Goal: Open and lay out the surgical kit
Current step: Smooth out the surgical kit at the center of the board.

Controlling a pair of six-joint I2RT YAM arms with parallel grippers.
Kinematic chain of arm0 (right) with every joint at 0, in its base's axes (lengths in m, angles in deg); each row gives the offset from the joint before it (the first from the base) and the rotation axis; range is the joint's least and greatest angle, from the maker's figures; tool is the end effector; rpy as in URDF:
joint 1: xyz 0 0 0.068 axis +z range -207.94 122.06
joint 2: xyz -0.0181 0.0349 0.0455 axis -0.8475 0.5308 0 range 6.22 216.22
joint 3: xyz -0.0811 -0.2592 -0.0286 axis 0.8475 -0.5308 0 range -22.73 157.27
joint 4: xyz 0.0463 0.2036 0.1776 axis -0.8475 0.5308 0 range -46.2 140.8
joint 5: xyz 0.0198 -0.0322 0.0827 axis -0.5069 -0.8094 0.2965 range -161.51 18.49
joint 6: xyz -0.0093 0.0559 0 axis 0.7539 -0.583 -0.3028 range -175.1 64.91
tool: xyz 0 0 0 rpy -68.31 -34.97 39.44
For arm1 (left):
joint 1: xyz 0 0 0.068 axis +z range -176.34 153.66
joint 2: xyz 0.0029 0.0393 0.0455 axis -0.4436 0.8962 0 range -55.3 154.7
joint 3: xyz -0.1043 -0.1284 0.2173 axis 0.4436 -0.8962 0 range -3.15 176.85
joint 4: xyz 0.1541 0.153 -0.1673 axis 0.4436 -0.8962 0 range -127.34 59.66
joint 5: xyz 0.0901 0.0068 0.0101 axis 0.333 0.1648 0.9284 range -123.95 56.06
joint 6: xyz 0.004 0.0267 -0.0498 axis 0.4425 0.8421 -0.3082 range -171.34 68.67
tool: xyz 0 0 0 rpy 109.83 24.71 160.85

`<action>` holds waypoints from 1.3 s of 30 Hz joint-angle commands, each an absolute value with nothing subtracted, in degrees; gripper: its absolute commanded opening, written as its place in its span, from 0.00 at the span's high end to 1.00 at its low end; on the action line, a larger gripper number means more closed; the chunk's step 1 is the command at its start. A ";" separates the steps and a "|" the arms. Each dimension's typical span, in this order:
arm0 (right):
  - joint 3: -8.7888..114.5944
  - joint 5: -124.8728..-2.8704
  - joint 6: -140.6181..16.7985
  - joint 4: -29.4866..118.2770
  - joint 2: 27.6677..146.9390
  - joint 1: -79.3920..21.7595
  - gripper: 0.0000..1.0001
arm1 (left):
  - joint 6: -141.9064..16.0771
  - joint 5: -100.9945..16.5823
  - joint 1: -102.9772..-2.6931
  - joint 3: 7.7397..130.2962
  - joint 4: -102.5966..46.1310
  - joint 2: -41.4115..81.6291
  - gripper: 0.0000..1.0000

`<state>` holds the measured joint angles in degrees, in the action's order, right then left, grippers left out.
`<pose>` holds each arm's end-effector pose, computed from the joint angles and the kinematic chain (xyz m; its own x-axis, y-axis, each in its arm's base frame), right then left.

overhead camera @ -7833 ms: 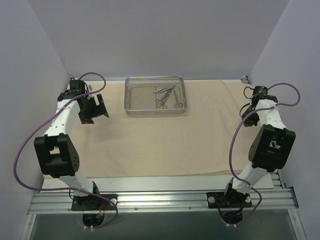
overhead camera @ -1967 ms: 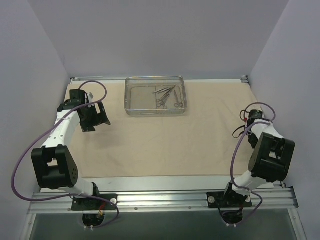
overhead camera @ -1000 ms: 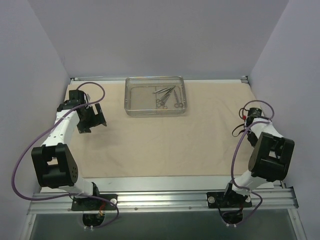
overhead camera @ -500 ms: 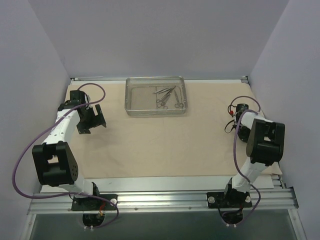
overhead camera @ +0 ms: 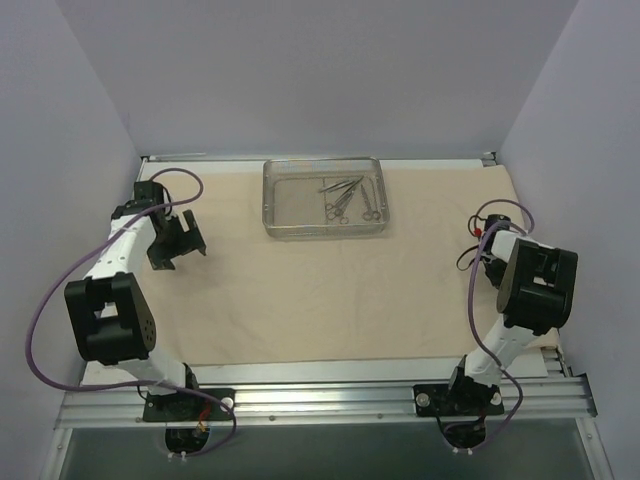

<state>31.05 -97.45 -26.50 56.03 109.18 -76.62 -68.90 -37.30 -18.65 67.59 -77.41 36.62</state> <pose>0.3223 -0.1273 0.1184 -0.9631 -0.1287 -0.2364 0.0289 0.8237 -0.5662 0.3310 0.0424 0.2347 -0.8438 -0.4178 -0.3369 -0.3846 0.9085 -0.1636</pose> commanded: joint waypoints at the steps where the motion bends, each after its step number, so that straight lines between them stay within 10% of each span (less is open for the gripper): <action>1: 29.21 -88.39 -29.78 62.08 110.03 -71.40 1.00 | -71.01 -34.92 -17.02 72.16 -79.11 41.46 0.06; 5: 31.05 -86.90 -31.10 62.26 107.13 -71.30 1.00 | -72.42 -35.17 -13.86 73.40 -80.00 45.51 0.00; 11: 35.62 -82.68 -32.86 60.15 103.78 -70.34 1.00 | -74.10 -34.74 -10.61 73.40 -78.76 48.58 0.19; 17: 36.68 -82.67 -30.22 60.51 103.87 -69.19 1.00 | -74.01 -34.47 -8.06 75.07 -79.99 55.61 0.98; 39: 43.80 -77.93 -29.25 59.36 107.91 -67.52 1.00 | -69.79 -15.23 -4.62 82.54 -85.00 61.34 0.98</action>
